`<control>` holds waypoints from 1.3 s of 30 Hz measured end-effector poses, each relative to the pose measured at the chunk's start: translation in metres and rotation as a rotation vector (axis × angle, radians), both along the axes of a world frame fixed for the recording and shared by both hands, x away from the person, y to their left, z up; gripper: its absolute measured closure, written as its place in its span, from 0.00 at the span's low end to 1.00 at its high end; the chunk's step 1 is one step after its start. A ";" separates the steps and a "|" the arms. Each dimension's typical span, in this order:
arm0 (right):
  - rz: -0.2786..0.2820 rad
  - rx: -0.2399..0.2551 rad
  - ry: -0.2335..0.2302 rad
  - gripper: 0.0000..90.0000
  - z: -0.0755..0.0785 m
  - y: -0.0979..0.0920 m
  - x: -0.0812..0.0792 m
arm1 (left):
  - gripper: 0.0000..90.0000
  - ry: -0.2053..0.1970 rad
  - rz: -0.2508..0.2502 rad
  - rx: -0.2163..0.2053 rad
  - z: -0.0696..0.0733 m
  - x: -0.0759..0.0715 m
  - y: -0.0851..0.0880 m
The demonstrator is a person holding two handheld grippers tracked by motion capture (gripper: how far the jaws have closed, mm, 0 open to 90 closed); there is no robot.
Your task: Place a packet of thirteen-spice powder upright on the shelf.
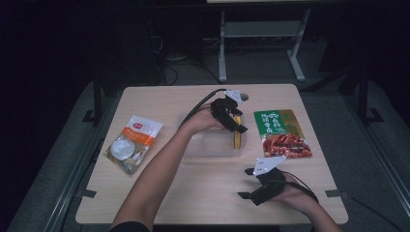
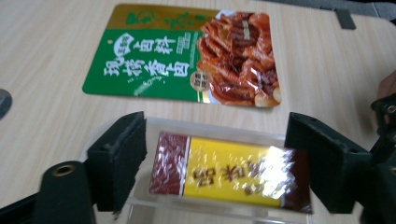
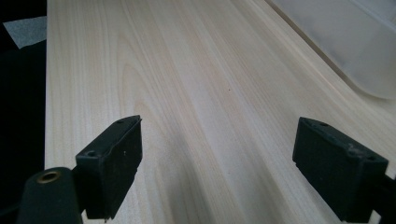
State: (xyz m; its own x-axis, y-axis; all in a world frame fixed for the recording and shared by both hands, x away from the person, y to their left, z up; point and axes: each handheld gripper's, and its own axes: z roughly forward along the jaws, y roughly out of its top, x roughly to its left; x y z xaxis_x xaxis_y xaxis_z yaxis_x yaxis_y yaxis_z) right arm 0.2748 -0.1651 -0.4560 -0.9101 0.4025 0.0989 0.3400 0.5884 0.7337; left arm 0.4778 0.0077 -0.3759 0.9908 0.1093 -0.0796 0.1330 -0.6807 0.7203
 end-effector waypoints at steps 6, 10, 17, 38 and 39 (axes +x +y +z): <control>-0.004 -0.002 0.004 0.17 0.000 -0.001 0.000 | 0.18 -0.012 0.019 -0.038 0.016 -0.005 0.009; -0.005 -0.002 0.002 0.17 0.000 -0.001 0.001 | 0.17 -0.023 0.022 -0.028 0.023 -0.008 0.020; -0.006 -0.005 0.006 0.17 -0.001 -0.001 0.001 | 0.17 -0.032 0.034 -0.012 0.031 -0.019 0.041; -0.012 -0.010 0.019 0.17 -0.003 -0.001 0.001 | 0.16 -0.020 0.144 -0.008 0.029 -0.062 0.101; -0.012 -0.010 0.019 0.17 -0.003 -0.001 0.001 | 0.16 -0.021 0.146 -0.012 0.029 -0.064 0.104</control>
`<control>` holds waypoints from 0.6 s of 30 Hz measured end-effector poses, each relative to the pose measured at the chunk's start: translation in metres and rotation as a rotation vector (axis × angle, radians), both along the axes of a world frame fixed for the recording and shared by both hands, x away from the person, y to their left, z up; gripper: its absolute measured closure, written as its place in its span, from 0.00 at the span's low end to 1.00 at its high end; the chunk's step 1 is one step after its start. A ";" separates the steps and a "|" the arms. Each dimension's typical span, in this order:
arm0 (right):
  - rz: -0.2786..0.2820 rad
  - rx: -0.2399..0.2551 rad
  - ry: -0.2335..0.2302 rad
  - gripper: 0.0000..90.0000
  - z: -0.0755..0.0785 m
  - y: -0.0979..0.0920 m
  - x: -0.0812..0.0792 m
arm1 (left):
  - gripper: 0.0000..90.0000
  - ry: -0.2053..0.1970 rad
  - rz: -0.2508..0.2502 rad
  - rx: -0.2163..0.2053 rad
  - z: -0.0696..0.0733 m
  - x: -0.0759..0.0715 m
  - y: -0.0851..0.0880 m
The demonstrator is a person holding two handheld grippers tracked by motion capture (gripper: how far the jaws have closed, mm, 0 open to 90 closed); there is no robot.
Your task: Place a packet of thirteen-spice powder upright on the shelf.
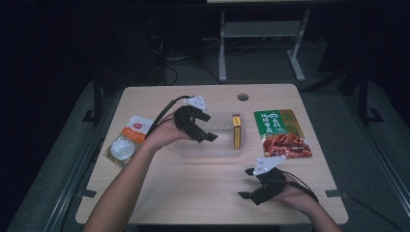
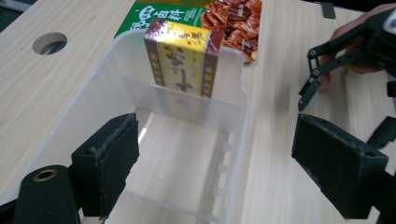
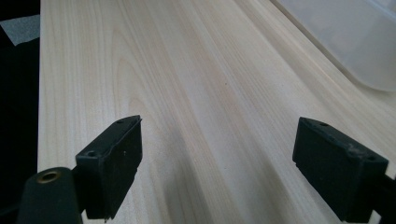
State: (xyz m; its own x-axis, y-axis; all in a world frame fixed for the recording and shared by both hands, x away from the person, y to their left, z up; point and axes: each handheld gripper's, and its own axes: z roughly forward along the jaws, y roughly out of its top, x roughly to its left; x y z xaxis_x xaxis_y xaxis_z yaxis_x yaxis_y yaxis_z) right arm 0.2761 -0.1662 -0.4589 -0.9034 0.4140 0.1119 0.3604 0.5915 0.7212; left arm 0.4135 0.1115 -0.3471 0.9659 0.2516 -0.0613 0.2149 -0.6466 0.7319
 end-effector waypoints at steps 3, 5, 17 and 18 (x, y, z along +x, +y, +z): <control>0.003 -0.003 -0.004 0.17 -0.001 0.000 0.000 | 0.16 0.000 0.015 -0.003 -0.002 -0.012 0.009; 0.006 -0.003 -0.007 0.17 -0.001 -0.001 0.001 | 0.16 -0.005 0.029 -0.011 -0.004 -0.020 0.016; -0.032 0.016 0.000 0.17 0.000 -0.006 0.003 | 0.16 -0.017 0.104 -0.052 -0.028 -0.066 0.057; -0.036 0.010 -0.002 0.16 0.001 -0.007 0.004 | 0.16 -0.020 0.110 -0.058 -0.030 -0.070 0.060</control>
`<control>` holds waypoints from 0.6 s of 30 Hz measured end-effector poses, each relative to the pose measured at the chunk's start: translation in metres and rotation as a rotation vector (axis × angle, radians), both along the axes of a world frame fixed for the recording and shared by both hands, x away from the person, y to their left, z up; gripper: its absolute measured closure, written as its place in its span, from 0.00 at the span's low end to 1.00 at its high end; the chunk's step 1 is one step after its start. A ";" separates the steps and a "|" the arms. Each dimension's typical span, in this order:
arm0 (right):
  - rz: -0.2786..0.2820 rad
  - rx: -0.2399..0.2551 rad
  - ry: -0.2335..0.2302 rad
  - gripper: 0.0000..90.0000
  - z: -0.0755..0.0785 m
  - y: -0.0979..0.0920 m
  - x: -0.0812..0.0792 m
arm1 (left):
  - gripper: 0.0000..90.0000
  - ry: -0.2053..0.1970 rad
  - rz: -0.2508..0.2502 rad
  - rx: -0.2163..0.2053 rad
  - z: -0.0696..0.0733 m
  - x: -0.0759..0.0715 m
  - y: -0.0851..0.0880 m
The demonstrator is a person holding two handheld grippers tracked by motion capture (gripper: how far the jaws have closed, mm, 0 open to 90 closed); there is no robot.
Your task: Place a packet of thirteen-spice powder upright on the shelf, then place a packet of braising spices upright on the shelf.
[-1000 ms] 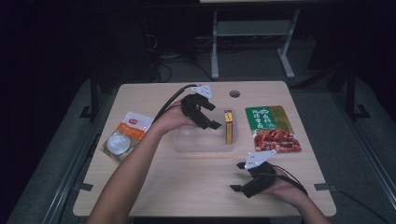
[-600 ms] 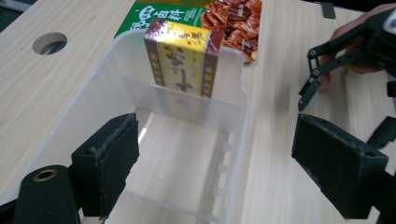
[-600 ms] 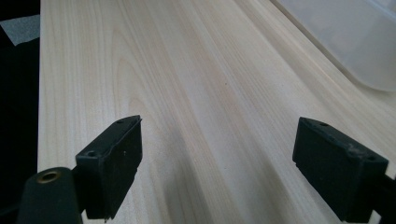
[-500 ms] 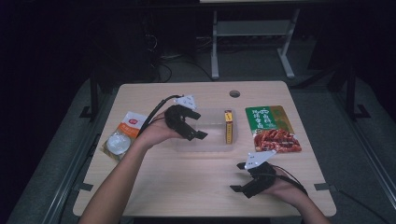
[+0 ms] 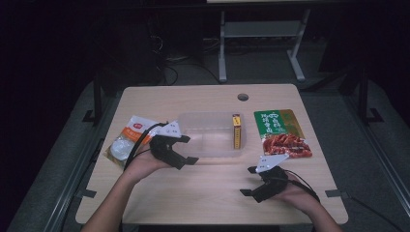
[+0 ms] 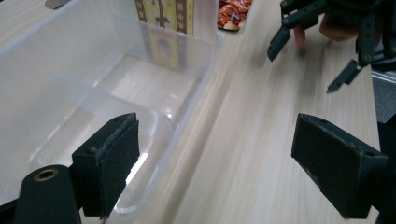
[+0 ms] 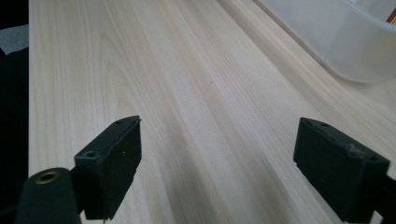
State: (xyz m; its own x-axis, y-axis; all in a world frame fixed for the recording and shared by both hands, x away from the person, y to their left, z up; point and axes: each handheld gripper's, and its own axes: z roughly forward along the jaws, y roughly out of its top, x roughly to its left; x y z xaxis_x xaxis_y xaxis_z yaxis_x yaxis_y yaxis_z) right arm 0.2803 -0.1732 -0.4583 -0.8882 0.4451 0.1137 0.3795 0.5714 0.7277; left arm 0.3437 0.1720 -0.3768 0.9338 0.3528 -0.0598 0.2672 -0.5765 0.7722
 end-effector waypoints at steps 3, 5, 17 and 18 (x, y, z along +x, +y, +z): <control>0.001 -0.003 0.006 0.15 0.001 -0.001 0.000 | 0.17 0.001 0.021 -0.009 -0.008 -0.011 0.009; -0.003 -0.026 -0.001 0.15 0.003 -0.001 0.000 | 0.17 0.005 0.036 -0.014 -0.015 -0.018 0.014; -0.130 -0.015 -0.035 0.16 0.015 -0.021 0.010 | 0.17 0.012 0.070 0.008 -0.045 -0.052 0.040; -0.145 -0.012 -0.035 0.16 0.015 -0.024 0.012 | 0.17 0.015 0.076 0.005 -0.048 -0.055 0.042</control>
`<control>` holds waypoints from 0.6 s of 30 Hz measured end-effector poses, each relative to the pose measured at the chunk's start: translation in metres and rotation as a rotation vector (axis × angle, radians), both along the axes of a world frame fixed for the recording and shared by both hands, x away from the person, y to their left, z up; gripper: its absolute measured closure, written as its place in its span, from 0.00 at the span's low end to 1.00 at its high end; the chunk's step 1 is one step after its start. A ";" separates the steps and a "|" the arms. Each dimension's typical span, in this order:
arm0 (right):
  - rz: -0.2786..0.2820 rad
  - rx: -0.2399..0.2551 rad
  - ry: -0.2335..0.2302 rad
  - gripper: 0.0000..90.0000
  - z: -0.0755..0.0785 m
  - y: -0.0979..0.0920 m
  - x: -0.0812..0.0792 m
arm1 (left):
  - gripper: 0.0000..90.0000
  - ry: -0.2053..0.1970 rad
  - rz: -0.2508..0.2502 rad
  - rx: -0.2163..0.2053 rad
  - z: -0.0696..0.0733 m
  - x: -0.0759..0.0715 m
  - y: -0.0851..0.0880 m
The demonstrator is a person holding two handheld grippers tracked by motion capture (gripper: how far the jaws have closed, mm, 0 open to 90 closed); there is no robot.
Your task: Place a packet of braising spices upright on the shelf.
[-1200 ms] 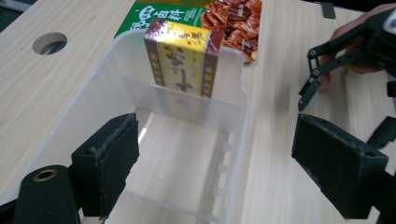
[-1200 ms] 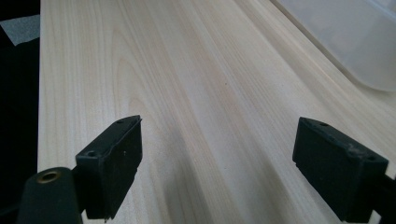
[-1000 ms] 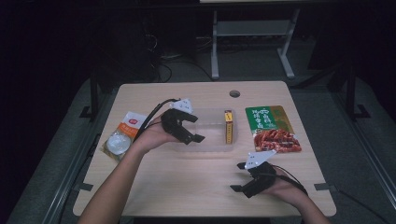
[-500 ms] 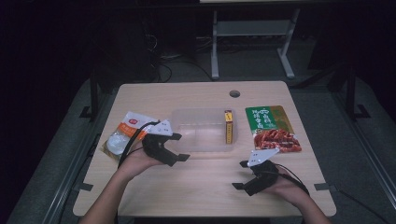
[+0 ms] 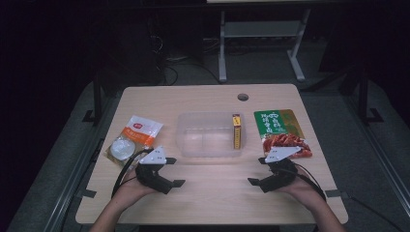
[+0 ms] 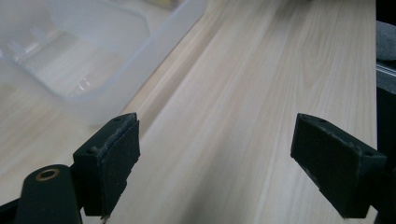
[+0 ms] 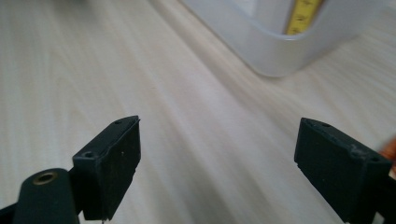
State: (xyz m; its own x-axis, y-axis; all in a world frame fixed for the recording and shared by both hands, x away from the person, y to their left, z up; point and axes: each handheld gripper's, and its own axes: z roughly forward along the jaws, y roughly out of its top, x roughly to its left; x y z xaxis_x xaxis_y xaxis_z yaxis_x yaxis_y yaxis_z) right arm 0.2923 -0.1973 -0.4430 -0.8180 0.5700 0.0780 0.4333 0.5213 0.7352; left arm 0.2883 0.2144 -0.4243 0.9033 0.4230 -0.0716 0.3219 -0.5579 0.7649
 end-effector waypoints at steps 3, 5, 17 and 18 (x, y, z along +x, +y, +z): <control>-0.065 -0.009 -0.010 0.16 0.001 -0.010 0.009 | 0.17 -0.004 0.010 0.006 -0.007 -0.009 0.008; -0.102 -0.002 -0.012 0.18 0.002 -0.016 0.014 | 0.17 0.001 0.016 0.004 -0.010 -0.014 0.012; -0.321 0.015 -0.007 0.46 0.009 -0.048 0.065 | 0.17 0.011 0.013 0.023 -0.019 -0.016 0.013; -0.329 0.018 -0.003 0.48 0.009 -0.050 0.069 | 0.17 0.014 0.015 0.022 -0.019 -0.016 0.012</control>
